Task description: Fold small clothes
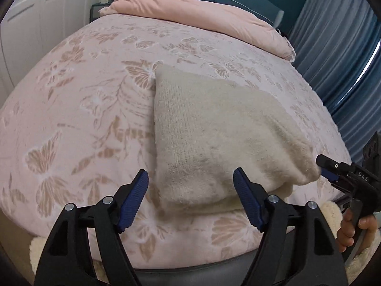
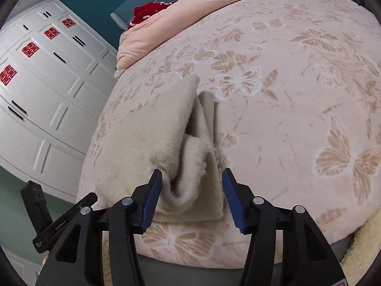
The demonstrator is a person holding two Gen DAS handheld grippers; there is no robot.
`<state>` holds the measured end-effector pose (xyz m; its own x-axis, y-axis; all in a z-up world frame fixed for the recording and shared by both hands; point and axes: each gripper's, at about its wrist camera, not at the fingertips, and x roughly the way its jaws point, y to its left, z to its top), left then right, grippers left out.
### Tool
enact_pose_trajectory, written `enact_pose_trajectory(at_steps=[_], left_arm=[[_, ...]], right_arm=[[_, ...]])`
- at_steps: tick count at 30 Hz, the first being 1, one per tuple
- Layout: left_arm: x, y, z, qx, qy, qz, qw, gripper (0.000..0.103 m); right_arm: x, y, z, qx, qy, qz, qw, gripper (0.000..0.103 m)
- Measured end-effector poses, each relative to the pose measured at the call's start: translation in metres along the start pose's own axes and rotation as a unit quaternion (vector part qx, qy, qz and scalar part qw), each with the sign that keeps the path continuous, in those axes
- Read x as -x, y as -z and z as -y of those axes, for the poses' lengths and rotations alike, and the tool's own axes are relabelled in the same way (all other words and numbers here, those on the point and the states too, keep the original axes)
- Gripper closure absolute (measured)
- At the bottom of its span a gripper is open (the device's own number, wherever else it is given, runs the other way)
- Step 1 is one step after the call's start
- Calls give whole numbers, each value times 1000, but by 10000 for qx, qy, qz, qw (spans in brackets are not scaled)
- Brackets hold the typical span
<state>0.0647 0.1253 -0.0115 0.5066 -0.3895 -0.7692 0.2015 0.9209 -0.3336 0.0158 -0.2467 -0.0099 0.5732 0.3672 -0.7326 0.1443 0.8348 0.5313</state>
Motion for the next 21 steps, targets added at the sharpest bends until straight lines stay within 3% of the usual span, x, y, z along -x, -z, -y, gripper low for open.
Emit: enact_pose_trajectory(at_steps=[4, 7, 11, 12, 13, 14, 15, 16, 18, 21], left_arm=[[-6, -2, 1, 246, 140, 14, 9996, 13], [-30, -11, 0, 341, -103, -159, 9992, 12], [-57, -8, -23, 1083, 122, -570, 9924, 12], [-62, -6, -27, 1190, 177, -618, 9908, 14], [-66, -5, -28, 1214, 264, -669, 9900, 22], [-68, -6, -26, 1169, 337, -738, 9898, 38], [-65, -10, -22, 1083, 296, -659, 9915, 47], [-56, -17, -15, 966, 354, -519, 9933, 55], [-35, -31, -3, 770, 468, -131, 9958, 57], [-5, -48, 10, 597, 664, 379, 9953, 57]], right_arm=[[-23, -12, -5, -123, -116, -214, 9996, 30], [-61, -8, -2, -288, -36, -710, 9971, 29], [-98, 5, 8, -756, -297, -1110, 9905, 25], [-100, 5, 7, -789, -337, -1067, 9906, 31], [-100, -1, 2, -659, -378, -1057, 9915, 57], [-96, -8, -7, -470, -291, -1014, 9933, 61], [-86, -17, -21, -180, -303, -848, 9958, 67], [-70, -26, -38, 187, -353, -591, 9975, 70], [-36, -44, -66, 749, -399, -66, 9964, 72], [-5, -59, -73, 919, -585, 380, 9933, 73]])
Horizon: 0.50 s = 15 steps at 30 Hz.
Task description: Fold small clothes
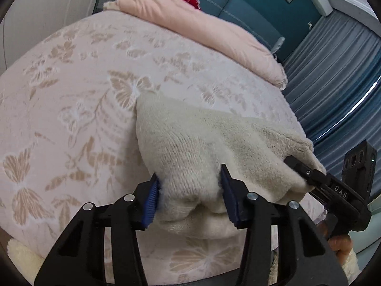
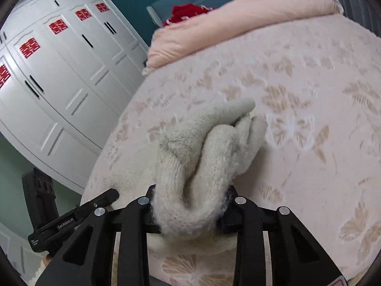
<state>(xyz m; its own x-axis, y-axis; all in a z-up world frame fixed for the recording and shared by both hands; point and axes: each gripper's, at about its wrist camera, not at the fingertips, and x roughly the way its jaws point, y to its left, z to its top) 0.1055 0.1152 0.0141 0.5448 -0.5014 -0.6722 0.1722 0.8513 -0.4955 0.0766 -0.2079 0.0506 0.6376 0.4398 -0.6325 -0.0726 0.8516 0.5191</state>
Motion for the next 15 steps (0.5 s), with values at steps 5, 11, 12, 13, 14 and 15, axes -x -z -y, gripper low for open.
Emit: enact_pose_trajectory(at_steps=[5, 11, 12, 13, 14, 15], left_arm=[[-43, 36, -1, -550, -662, -687, 9939, 49], [-16, 61, -6, -320, -825, -707, 9936, 49], [-6, 54, -1, -347, -817, -577, 9944, 47], [2, 46, 7, -401, -842, -452, 9946, 44], [8, 37, 16, -483, -849, -326, 9947, 43], [11, 29, 27, -603, -877, -230, 9941, 38]], right_arm=[[-59, 59, 78, -309, 1088, -1408, 9836, 61], [9, 59, 73, -701, 978, -447, 9917, 52], [17, 49, 60, -500, 968, -282, 9936, 58], [22, 39, 49, -333, 901, -173, 9952, 69], [22, 28, 37, -195, 815, -139, 9964, 75], [18, 20, 27, -87, 746, -173, 9970, 83]])
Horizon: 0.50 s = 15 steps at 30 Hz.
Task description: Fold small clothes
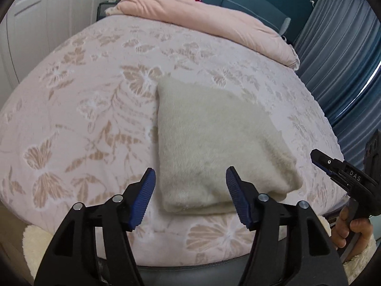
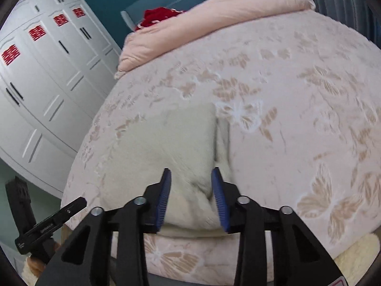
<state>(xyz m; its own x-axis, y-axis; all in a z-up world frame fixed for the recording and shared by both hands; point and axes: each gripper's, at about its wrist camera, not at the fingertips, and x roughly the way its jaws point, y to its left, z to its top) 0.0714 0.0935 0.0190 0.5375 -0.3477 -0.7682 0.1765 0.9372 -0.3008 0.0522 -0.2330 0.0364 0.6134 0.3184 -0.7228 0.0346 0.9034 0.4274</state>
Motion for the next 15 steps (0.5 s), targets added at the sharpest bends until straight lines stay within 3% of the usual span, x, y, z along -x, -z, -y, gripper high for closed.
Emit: enact_pose_trajectory(at_steps=[3, 6, 7, 10, 15], left_arm=[[-12, -16, 29, -432, -364, 27, 9984, 31], [-70, 0, 31, -719, -940, -849, 9893, 33], [-89, 12, 22, -657, -1077, -1192, 9848, 33], [-97, 32, -9, 61, -686, -1314, 9889, 23], [-92, 28, -8, -199, -797, -1288, 9883, 23]], right_arm=[[-31, -1, -25, 490, 15, -421, 9979, 90], [-90, 41, -13, 726, 461, -1514, 9847, 98], [-100, 58, 2, 634, 503, -1608, 9837, 103], [-85, 62, 38, -466, -153, -1482, 9877, 103], [-43, 14, 7, 44, -38, -812, 9967, 103]])
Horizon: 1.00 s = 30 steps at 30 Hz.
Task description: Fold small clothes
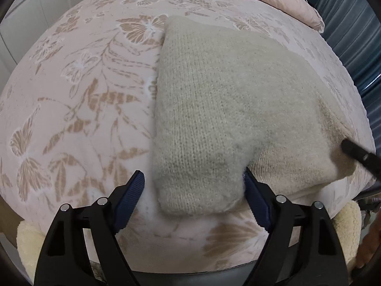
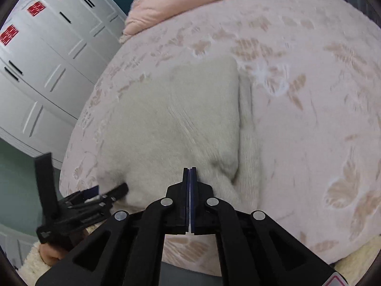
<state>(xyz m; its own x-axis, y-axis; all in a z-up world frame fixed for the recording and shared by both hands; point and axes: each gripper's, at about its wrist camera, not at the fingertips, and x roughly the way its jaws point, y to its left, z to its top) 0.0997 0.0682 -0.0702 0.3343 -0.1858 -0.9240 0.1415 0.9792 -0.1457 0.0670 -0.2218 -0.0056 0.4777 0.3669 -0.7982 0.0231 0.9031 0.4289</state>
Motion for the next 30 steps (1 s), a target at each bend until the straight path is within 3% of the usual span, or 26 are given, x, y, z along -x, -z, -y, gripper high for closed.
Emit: enact_pose_trajectory(at_steps=[1, 3, 5, 8, 10, 12, 14, 20, 21, 24, 26, 28, 30], left_arm=[[0, 0, 2, -67, -58, 18, 10000, 23], [0, 0, 3, -98, -116, 30, 9999, 22], [0, 2, 3, -35, -57, -7, 10000, 21], [-1, 2, 7, -75, -171, 23, 9998, 19], [1, 2, 9, -166, -270, 73, 9995, 19], [1, 2, 9, -180, -274, 63, 9994, 19], [1, 1, 10, -197, -295, 63, 9994, 19], [11, 2, 23, -400, -600, 215, 9972, 19], [15, 3, 25, -400, -609, 243, 9970, 19], [28, 7, 31, -438, -636, 337, 9964, 20], [38, 13, 36, -488, -690, 445, 9954, 20], [48, 20, 40, -462, -688, 579, 9949, 16], [58, 28, 42, -342, -669, 748, 9944, 13]], right_arm=[[-5, -6, 4, -7, 144, -13, 9999, 103], [-39, -6, 18, 213, 920, -433, 9946, 103], [-58, 2, 29, 438, 1225, -483, 9903, 103], [-34, -5, 25, -2, 912, -299, 9954, 103], [-15, -7, 11, 58, 708, -74, 9974, 103], [-19, 0, 5, 392, 943, -138, 9947, 103], [-52, 15, 17, 560, 1257, -663, 9883, 103], [-15, 13, 1, 169, 1055, -278, 9939, 103], [-5, 16, -7, 226, 1057, -140, 9940, 95], [18, 34, -20, 294, 1093, 99, 9935, 88], [29, 49, -20, 225, 1248, 202, 9917, 75], [35, 64, -18, 196, 1496, 338, 9880, 56], [38, 77, -16, 193, 1695, 427, 9844, 51]])
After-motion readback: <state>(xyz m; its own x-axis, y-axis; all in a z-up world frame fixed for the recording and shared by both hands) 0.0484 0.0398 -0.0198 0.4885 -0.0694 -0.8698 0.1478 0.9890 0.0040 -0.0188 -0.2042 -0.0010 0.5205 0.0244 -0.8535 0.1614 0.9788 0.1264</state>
